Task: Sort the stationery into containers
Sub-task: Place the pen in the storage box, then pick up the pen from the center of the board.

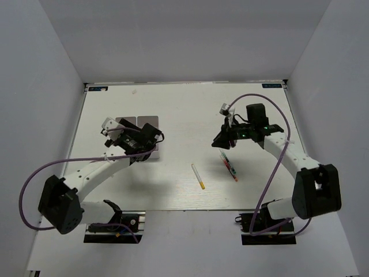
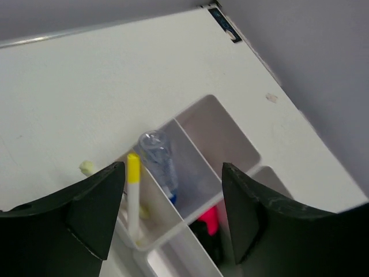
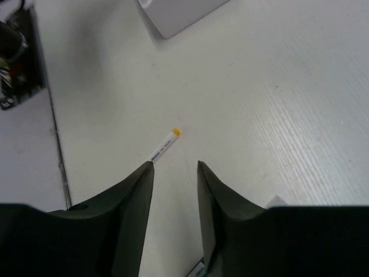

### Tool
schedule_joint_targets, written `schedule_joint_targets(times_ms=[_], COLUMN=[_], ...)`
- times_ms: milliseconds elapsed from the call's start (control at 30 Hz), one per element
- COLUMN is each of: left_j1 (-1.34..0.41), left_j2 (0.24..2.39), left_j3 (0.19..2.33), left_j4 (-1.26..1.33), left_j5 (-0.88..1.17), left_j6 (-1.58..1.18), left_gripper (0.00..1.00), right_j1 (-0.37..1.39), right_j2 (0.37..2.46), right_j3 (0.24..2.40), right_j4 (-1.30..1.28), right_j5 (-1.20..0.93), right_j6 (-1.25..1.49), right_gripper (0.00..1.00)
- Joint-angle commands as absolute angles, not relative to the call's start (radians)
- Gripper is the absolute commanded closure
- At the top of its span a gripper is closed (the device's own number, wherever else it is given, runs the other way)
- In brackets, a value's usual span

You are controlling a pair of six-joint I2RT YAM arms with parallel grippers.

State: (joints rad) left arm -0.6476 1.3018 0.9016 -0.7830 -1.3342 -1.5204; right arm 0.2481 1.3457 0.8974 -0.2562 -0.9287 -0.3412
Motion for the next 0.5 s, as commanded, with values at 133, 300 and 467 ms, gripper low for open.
schedule_joint_targets(times_ms=[133,300,467], left_j1=[-0.675,-0.675,-0.675], left_j2=[0.993,0.697,0.681], left_j3=[0.849,0.776,0.865], left_j4=[-0.495,-0.471,-0.684], left_j5=[-0.820,-0.375,-0.304], left_j6=[-0.851,-0.648,-0.522], left_gripper=[0.36,0.12,0.04], right_j1=[0.469,0.597,0.681], right_j2=[1.597,1.701,1.767], right_j3=[1.100,1.121,1.157], right_j4=[-0.413,-0.409,-0.446], right_j5=[-0.568,-0.373,-0.247], right_j6=[-0.402,-0.367,-0.344], right_gripper=[0.67,0.52,0.38])
